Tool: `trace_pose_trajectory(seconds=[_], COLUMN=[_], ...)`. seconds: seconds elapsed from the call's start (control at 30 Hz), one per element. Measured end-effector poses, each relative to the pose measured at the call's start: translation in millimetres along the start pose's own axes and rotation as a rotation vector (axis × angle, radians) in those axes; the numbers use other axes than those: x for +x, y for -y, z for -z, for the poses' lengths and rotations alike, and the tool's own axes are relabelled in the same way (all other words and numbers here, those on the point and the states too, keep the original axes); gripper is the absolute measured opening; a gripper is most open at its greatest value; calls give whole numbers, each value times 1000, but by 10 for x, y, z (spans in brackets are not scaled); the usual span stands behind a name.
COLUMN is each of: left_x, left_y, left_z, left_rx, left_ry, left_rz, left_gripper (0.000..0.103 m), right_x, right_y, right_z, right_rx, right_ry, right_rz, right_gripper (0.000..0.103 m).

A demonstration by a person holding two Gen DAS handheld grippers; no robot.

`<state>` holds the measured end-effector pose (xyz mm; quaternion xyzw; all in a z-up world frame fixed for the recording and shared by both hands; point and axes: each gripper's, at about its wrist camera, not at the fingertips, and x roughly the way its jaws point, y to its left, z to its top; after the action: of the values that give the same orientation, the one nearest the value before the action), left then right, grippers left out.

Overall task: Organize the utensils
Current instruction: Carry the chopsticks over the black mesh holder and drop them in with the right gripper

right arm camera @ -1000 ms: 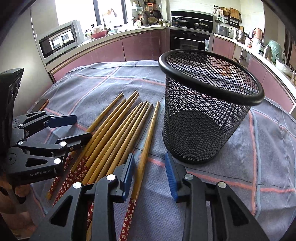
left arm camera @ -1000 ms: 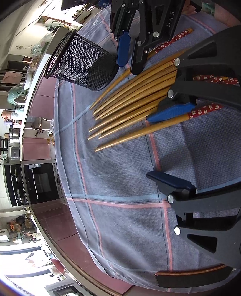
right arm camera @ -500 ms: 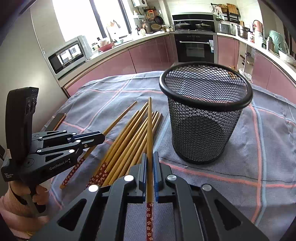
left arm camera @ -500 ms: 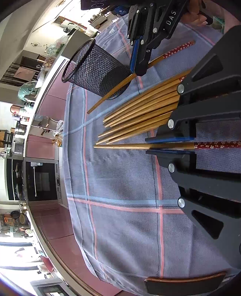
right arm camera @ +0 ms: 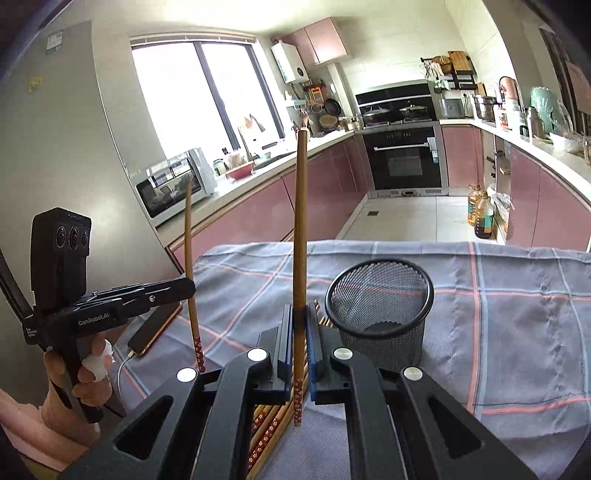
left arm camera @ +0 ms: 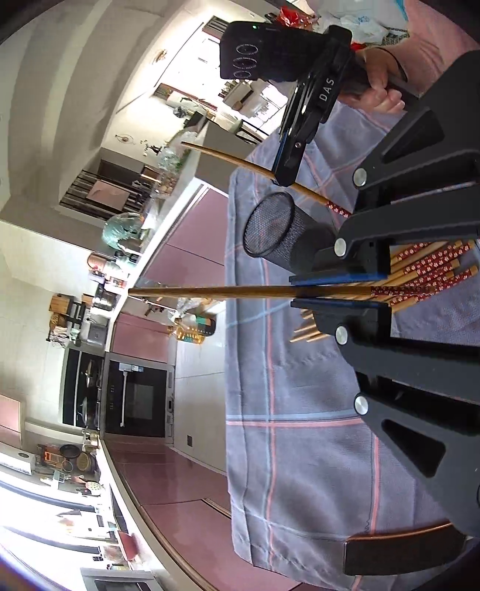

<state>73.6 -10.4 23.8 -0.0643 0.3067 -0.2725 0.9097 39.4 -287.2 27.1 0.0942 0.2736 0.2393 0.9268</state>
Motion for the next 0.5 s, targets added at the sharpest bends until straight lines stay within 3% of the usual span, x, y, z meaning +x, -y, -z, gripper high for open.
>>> trace_pose_trajectory(seconds=[0.2, 0.5], left_x=[-171, 178], left_y=[240, 669], left_z=[-411, -916], left_rx=[22, 48], left_ry=[121, 218], left_rz=[54, 119], left_gripper=[7, 7], right_x=[-192, -273], right_y=[94, 284], right_z=[-327, -713], right_rx=[-14, -50], right_ry=[93, 182], right_rz=[10, 87], right_gripper=[6, 6])
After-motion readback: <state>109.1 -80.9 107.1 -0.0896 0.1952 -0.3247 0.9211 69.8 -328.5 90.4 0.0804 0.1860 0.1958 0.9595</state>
